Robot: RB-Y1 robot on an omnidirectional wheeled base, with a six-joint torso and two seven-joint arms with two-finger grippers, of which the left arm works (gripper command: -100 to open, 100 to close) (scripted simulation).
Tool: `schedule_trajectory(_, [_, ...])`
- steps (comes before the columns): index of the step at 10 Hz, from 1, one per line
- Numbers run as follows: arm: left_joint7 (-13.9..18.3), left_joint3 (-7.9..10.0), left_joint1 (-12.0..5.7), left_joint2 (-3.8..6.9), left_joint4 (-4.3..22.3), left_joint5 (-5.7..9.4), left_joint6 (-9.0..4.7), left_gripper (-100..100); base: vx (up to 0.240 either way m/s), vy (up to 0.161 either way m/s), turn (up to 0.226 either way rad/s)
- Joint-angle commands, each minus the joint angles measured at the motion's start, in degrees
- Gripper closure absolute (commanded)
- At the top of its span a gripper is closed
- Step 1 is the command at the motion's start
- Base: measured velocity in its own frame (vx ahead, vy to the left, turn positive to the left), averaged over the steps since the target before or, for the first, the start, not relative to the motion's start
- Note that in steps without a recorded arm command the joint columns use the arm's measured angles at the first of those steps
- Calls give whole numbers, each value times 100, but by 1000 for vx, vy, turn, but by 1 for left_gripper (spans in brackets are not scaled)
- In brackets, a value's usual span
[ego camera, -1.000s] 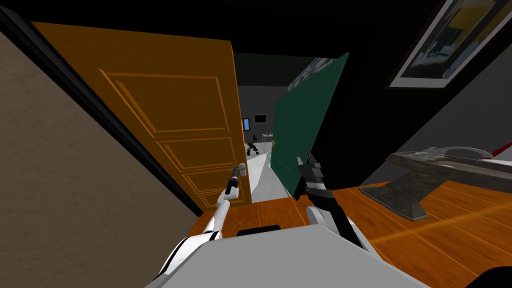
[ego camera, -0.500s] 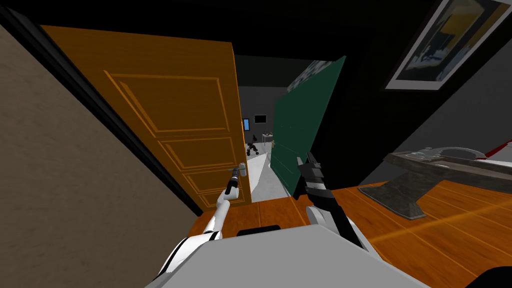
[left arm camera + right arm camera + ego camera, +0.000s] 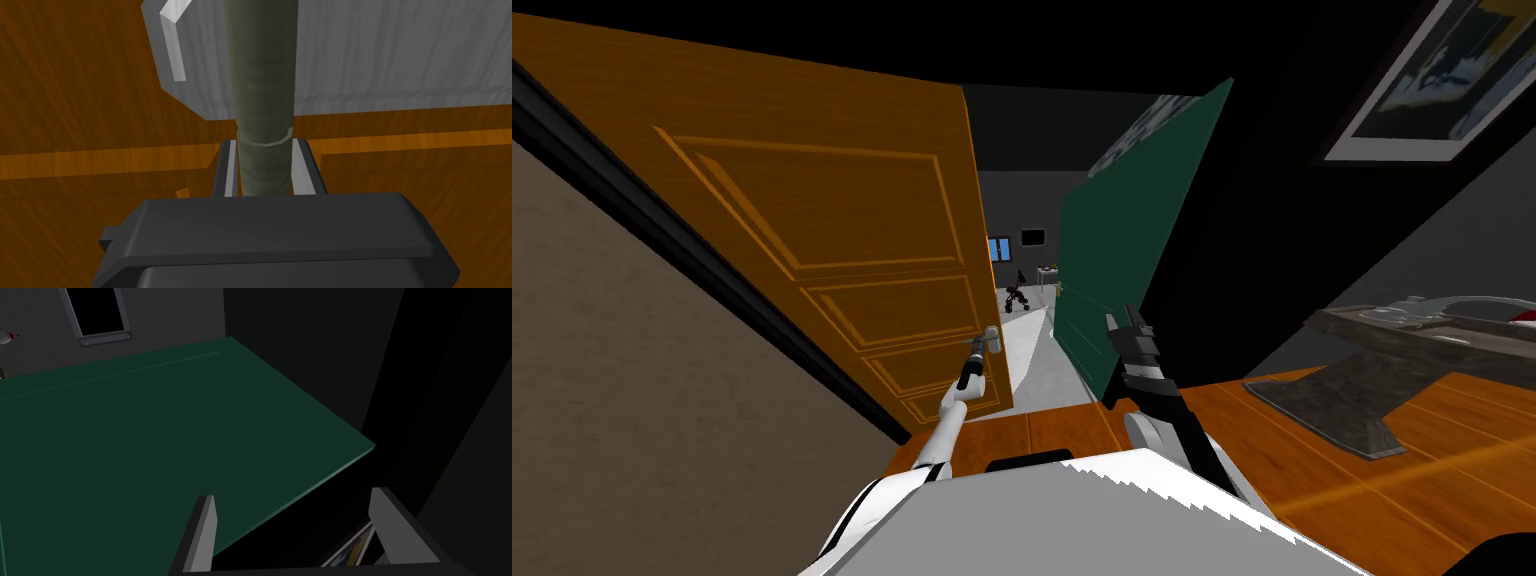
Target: Push the door open
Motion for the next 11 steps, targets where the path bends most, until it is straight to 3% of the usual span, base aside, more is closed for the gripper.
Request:
schedule_trajectory(1, [-57,155,-3,104,-9,31,-36,100,193,-82,44])
schedule_trajectory(4, [-89,276,11,171,-21,62,-29,100,192,-87,62])
schedule_trajectory(5, [-125,407,26,230,-33,96,-22,100,131,-46,35])
schedule_trajectory(8, [-135,442,30,242,-36,105,-20,100,120,-51,40])
schedule_trajectory(9, [-173,583,45,289,-49,141,-12,100,123,-50,71])
schedule_trajectory(11, [-203,691,58,318,-59,169,-6,100,192,-92,66])
